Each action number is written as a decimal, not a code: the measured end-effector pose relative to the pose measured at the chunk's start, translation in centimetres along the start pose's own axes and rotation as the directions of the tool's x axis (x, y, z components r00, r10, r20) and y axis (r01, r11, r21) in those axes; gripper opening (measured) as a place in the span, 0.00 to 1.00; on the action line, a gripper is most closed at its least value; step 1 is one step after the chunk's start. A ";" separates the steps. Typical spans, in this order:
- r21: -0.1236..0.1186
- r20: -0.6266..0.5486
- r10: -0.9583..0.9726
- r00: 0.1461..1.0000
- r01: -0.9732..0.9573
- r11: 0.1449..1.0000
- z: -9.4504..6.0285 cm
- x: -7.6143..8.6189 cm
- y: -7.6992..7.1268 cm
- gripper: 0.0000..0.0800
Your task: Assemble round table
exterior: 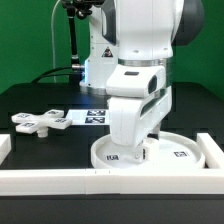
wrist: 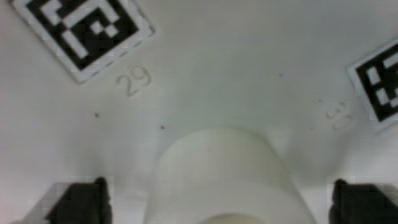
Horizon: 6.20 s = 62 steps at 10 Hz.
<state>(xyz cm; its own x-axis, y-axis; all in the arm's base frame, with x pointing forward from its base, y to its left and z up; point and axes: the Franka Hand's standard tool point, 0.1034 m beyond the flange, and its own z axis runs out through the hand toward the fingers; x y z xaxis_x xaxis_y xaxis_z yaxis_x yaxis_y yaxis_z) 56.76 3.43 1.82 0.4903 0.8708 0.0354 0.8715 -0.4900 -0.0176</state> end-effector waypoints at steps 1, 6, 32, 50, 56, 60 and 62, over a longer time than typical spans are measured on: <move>-0.008 -0.002 0.007 1.000 -0.007 1.000 -0.7 0.1 0.0 0.80; -0.073 -0.040 0.187 0.981 -0.190 0.979 -4.7 -2.4 -2.8 0.81; 0.116 0.233 0.972 -0.001 -0.993 -0.028 -2.3 -6.1 -11.4 0.81; 0.086 0.817 0.576 0.033 -0.994 -0.065 1.0 -6.2 -15.3 0.67; 0.102 0.809 0.586 0.047 -0.993 -0.062 -0.1 -5.7 -14.2 0.51; 0.171 0.772 0.624 0.124 -0.985 -0.015 -6.8 -3.3 -10.3 0.51; 0.168 0.760 0.639 0.119 -0.986 -0.017 -6.3 -3.3 -10.3 0.51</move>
Offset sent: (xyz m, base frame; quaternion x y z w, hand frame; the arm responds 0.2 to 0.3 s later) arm -0.0276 -0.0180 0.0359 -0.0582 -0.0249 0.0747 0.9952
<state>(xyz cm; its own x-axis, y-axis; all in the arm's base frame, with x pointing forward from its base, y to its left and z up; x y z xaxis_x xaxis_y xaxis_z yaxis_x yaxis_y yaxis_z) 46.14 5.34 8.17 0.6166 -0.1796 -0.7665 -0.4974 -0.8436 -0.2025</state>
